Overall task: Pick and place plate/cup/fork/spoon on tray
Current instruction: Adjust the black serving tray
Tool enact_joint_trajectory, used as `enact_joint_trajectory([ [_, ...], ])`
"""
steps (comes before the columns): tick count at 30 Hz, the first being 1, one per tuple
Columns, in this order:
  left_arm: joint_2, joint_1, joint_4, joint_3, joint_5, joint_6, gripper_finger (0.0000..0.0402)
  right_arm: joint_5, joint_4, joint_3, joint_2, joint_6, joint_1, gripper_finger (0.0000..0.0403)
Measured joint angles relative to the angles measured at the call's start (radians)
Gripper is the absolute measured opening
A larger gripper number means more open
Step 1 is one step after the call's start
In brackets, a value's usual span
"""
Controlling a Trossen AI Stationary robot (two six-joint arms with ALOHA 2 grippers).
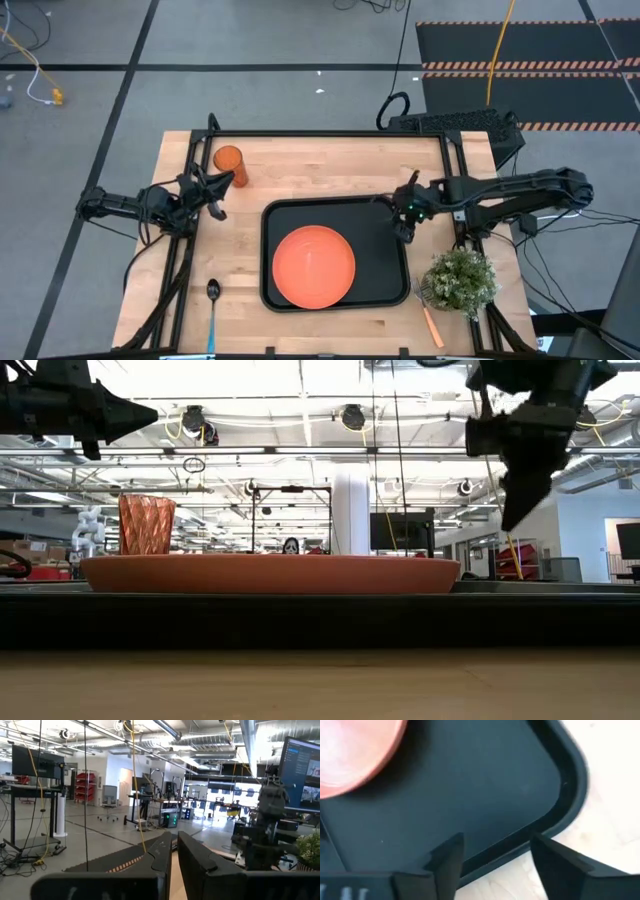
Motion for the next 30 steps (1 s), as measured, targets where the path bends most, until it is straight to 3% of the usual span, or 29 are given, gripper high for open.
enact_joint_trajectory([
  [8,0.0,0.0,0.011,0.0,0.001,0.007,0.0033,0.01,0.13,-0.18,0.11,-0.063,0.021,0.0253],
  [16,0.0,0.0,0.011,0.0,0.001,0.03,0.0033,0.034,0.222,-0.206,0.15,-0.019,0.0,0.0251],
  [21,0.0,0.0,0.01,0.0,0.0,0.029,0.0033,0.117,0.246,-0.207,0.17,0.128,-0.016,0.0216],
  [30,0.0,0.0,0.006,0.0,0.001,0.029,0.0033,0.104,0.296,-0.202,0.247,0.204,-0.016,0.0127],
])
